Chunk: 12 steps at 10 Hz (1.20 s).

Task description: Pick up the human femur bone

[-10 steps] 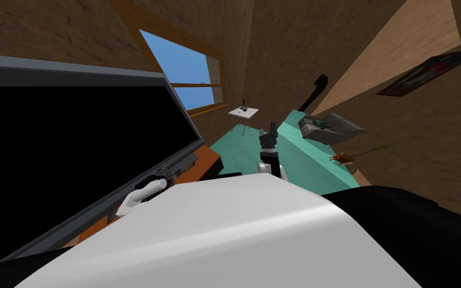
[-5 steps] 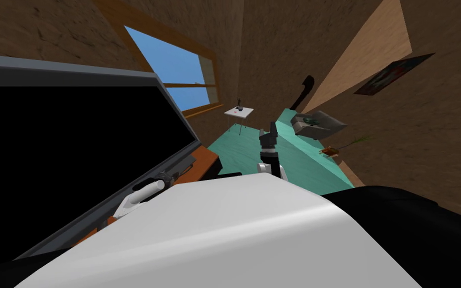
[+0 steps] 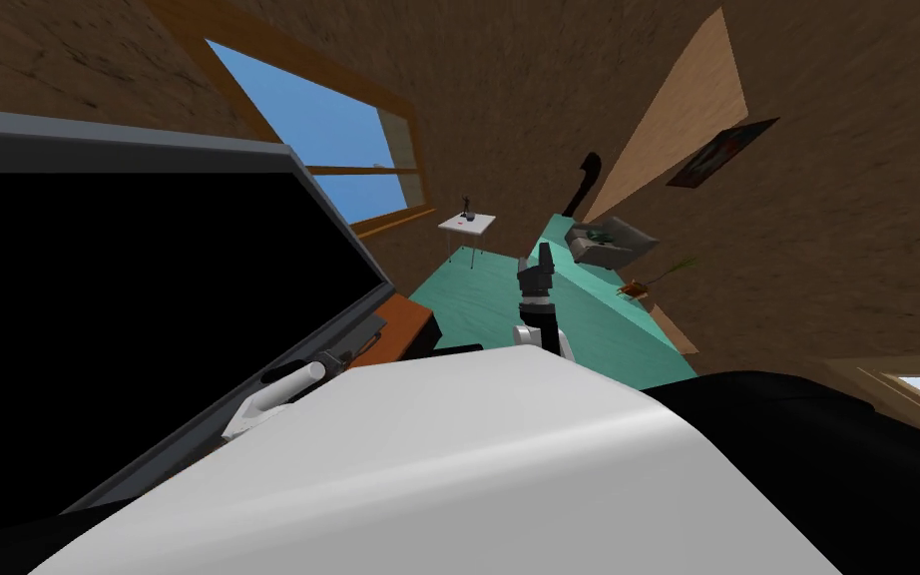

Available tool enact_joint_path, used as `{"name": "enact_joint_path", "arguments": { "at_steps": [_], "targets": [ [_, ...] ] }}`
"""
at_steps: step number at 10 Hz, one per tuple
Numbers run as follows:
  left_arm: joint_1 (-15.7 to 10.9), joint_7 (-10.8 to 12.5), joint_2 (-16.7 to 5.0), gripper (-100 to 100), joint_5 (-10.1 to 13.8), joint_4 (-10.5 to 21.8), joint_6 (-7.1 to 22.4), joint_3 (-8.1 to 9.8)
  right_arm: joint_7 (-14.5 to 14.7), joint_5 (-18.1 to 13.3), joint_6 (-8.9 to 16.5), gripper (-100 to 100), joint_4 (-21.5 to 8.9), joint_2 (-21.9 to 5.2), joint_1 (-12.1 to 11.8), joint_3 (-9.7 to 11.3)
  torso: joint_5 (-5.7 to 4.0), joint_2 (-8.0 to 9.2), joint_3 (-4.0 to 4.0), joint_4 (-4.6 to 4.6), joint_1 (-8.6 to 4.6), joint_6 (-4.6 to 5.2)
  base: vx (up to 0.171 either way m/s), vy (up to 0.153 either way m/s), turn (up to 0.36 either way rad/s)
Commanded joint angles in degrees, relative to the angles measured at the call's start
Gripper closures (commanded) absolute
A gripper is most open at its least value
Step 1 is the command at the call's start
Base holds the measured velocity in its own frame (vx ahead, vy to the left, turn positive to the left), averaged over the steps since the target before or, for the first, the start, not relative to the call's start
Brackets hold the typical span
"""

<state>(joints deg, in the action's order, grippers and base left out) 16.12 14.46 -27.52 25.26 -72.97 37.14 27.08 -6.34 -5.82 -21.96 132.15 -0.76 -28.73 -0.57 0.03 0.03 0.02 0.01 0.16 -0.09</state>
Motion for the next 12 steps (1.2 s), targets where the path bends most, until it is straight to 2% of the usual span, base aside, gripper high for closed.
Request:
{"name": "enact_joint_path", "arguments": {
  "at_steps": [1, 2, 3, 4, 6, 7, 9, 12],
  "targets": [
    [-1.36, -0.25, -0.78, -100, 1.64, 2.86, 2.44, 0.61, 0.0, 0.0, 0.0, 0, 0.0, 0.0, 0.0, 0.0, 0.0, 0.0, 0.0, 0.0, 0.0, 0.0, -0.031, 0.033, -0.237],
    [-1.36, -0.25, -0.78, -100, 1.64, 4.25, 2.44, 0.61, 0.0, 0.0, 0.0, 0, 0.0, 0.0, 0.01, 0.0, 0.01, 0.0, 0.0, 0.01, 0.03, 0.07, -0.031, 0.036, -0.128],
    [-2.3, -0.32, -1.25, -100, 2.82, 6.67, 4.52, 1.15, 0.0, 0.0, 0.0, 0, 0.0, 0.0, 0.0, 0.0, 0.02, 0.01, 0.01, 0.0, 0.05, -0.01, -0.03, 0.041, -0.214],
    [-2.3, -0.32, -1.25, -100, 2.82, 7.11, 4.61, 1.15, 0.0, 0.0, 0.0, 0, 0.0, 0.0, 0.01, 0.0, 0.02, 0.01, 0.0, 0.01, 0.07, 0.05, -0.026, 0.041, -0.116],
    [-4.25, -0.55, -2.15, -100, 5.04, 11.18, 8.16, 1.98, 0.0, 0.0, 0.0, 0, 0.0, 0.0, 0.01, 0.0, 0.02, 0.02, 0.01, 0.01, 0.09, 0.05, -0.048, 0.069, -0.256],
    [-4.25, -0.55, -2.15, -100, 5.04, 12.2, 8.48, 1.98, 0.0, 0.0, 0.0, 0, 0.0, -0.01, 0.01, 0.0, 0.04, 0.08, 0.04, 0.02, 0.24, 0.04, -0.035, 0.079, -0.134],
    [-6.21, -0.89, -2.93, -100, 7.07, 16.57, 11.7, 2.46, 0.0, 0.0, 0.0, 0, 0.0, -0.01, 0.0, 0.0, 0.04, -0.02, -0.01, 0.0, 0.16, 0.04, -0.033, 0.057, -0.271],
    [-7.19, -1.09, -3.29, -100, 8.0, 19.86, 13.05, 2.59, 0.0, 0.0, 0.0, 0, 0.0, -0.01, 0.0, 0.0, 0.04, 0.01, 0.01, 0.01, 0.16, 0.02, -0.039, 0.058, -0.116]
  ]
}}
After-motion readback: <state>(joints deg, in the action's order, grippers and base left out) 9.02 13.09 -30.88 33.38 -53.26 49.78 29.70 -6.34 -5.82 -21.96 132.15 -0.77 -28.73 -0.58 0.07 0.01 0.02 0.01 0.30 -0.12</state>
